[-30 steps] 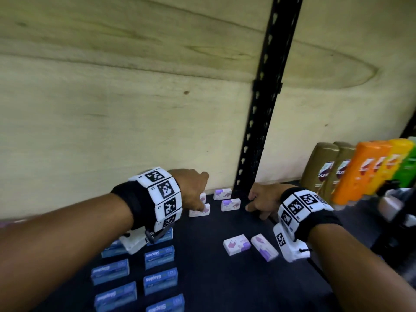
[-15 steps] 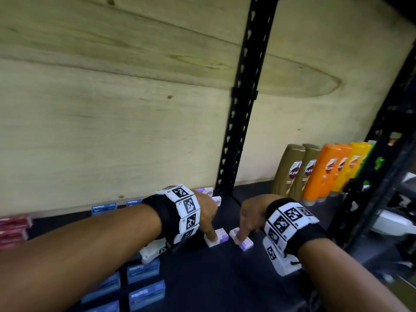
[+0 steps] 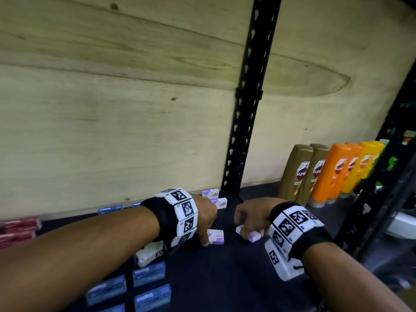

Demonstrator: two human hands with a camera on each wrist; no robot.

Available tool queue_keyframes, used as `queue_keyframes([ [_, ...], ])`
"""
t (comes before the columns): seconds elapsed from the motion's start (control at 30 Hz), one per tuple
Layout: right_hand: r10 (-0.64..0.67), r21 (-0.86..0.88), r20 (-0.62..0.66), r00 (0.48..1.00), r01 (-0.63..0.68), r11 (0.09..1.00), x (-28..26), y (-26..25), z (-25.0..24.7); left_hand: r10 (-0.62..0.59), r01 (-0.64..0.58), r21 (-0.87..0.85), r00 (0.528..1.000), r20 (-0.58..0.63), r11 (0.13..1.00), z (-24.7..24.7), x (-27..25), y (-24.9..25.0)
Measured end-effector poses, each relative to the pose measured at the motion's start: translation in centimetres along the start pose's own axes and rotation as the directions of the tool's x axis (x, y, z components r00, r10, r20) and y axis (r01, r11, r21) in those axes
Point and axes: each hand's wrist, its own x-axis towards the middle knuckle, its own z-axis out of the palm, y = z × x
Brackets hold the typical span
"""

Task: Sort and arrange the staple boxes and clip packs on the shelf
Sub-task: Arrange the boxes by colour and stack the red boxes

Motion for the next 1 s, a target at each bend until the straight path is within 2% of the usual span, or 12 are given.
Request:
queue_keyframes([
  [0.23, -0.014, 0.240, -0.048, 0.999, 0.025, 0.971, 0.9, 0.4, -0.5, 0.036, -0.040, -0.061, 0.997, -0.069, 0.997, 0.5, -0.2, -1.5],
  [0.4, 0.005, 0.272, -0.052, 0.999, 0.010, 0.962, 1.8, 1.2, -0.5, 0.120, -0.126, -0.058, 0.988, -0.101, 0.990, 0.6, -0.2, -1.0],
  [0.5, 0.000, 0.330, -0.077, 0.997, 0.026, 0.944, 2.5, 2.4, -0.3, 0.130, -0.140, -0.076, 0.984, -0.122, 0.987, 0.6, -0.6, -0.9],
  [0.6, -0.014, 0.318, -0.206, 0.978, 0.080, 0.945, 2.8, 3.2, -0.3, 0.148, -0.160, -0.078, 0.978, -0.148, 0.984, 0.5, -1.1, -0.9],
  [0.67, -0.009, 0.251, -0.355, 0.935, 0.105, 0.962, 3.0, 3.5, -0.3, 0.172, -0.181, -0.065, 0.978, -0.121, 0.981, 0.7, -1.5, -0.9],
  [0.73, -0.006, 0.186, -0.442, 0.897, 0.098, 0.978, 3.2, 3.7, -0.2, 0.169, -0.174, -0.044, 0.981, -0.098, 0.984, 1.0, -1.6, -1.0],
  [0.83, -0.002, 0.174, -0.412, 0.911, 0.081, 0.981, 3.5, 3.5, 0.2, 0.166, -0.165, 0.021, 0.983, -0.076, 0.986, 1.0, -1.4, -1.2],
  [1.0, -0.029, 0.125, -0.345, 0.938, 0.076, 0.989, 3.2, 3.4, 0.1, 0.248, -0.248, 0.011, 0.969, 0.019, 0.969, -0.2, -1.6, -1.4],
])
